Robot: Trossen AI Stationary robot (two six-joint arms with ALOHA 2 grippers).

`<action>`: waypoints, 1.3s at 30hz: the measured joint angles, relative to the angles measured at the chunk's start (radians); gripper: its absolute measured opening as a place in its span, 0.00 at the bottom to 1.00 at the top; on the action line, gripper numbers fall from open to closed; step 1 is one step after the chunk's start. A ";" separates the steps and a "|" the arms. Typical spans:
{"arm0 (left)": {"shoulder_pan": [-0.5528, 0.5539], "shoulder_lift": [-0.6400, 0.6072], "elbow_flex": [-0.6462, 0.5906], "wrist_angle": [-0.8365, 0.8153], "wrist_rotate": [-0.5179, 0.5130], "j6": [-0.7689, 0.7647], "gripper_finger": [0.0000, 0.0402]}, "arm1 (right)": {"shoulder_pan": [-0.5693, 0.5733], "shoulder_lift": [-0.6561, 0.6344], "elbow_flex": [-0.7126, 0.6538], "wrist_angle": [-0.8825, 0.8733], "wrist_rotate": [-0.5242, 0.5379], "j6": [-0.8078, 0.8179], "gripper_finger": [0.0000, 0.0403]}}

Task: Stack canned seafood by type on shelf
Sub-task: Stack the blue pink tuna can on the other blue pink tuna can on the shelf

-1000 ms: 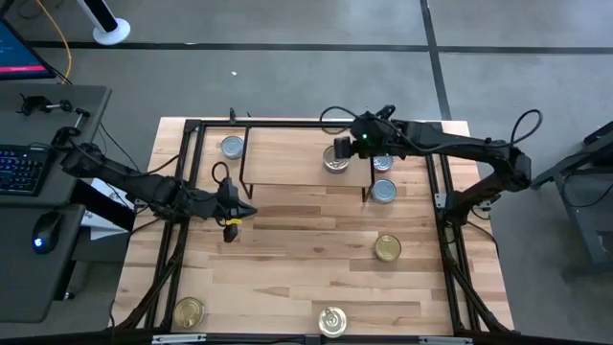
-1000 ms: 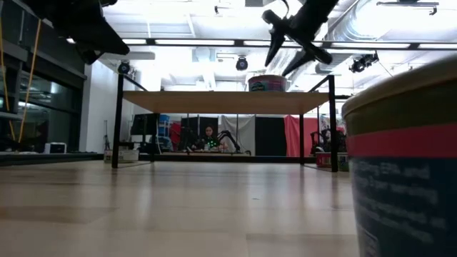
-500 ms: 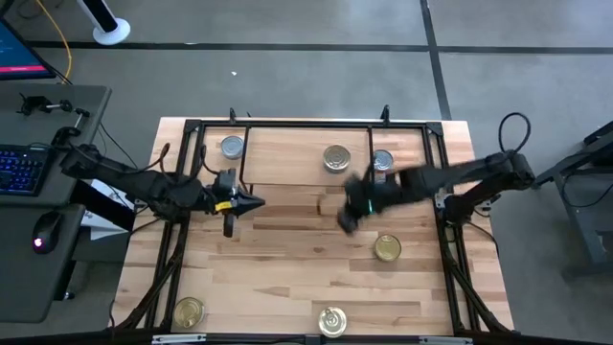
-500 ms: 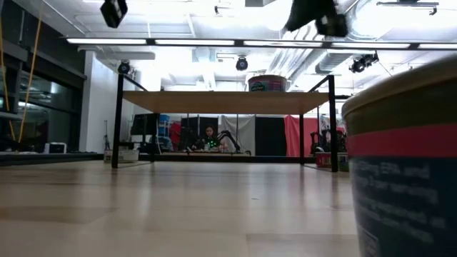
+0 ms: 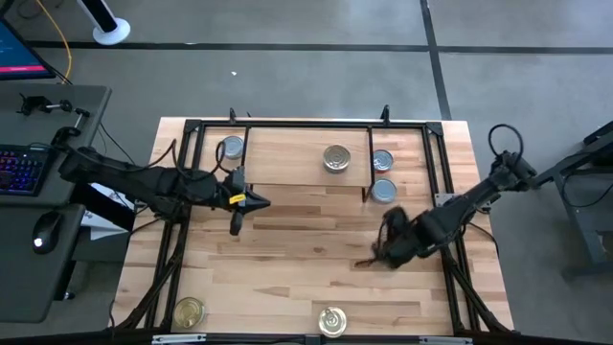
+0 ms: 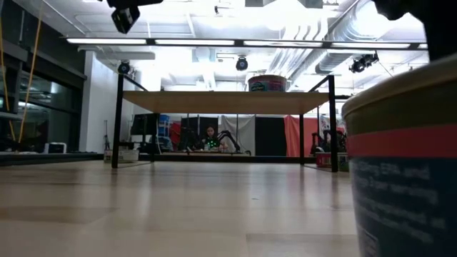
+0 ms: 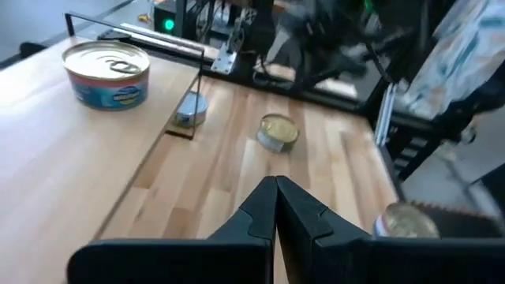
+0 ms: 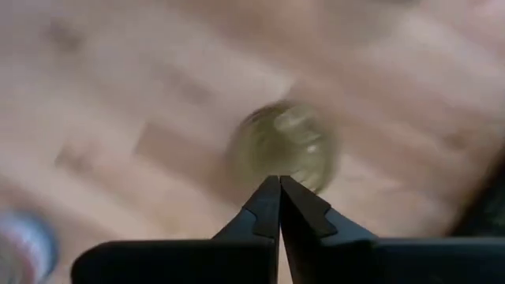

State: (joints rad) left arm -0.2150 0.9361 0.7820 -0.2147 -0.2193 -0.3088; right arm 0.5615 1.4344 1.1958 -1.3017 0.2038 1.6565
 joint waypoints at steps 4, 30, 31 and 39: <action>0.000 -0.002 0.094 -0.161 -0.009 0.049 0.00 | -0.081 -0.072 0.000 -0.107 0.076 0.026 0.00; -0.463 0.258 0.131 -0.271 0.056 -0.402 0.00 | -0.001 0.342 0.013 1.080 -0.752 -0.694 0.00; -0.457 0.257 0.131 -0.265 0.062 -0.395 0.00 | 0.015 0.367 0.022 1.124 -0.754 -0.683 0.00; -0.407 0.247 0.131 -0.329 0.077 -0.334 0.00 | 0.054 0.521 0.086 1.167 -0.644 -0.670 0.00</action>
State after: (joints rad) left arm -0.6216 1.1835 0.9131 -0.5440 -0.1424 -0.6426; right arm 0.6159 1.9553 1.2821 -0.1343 -0.4407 0.9865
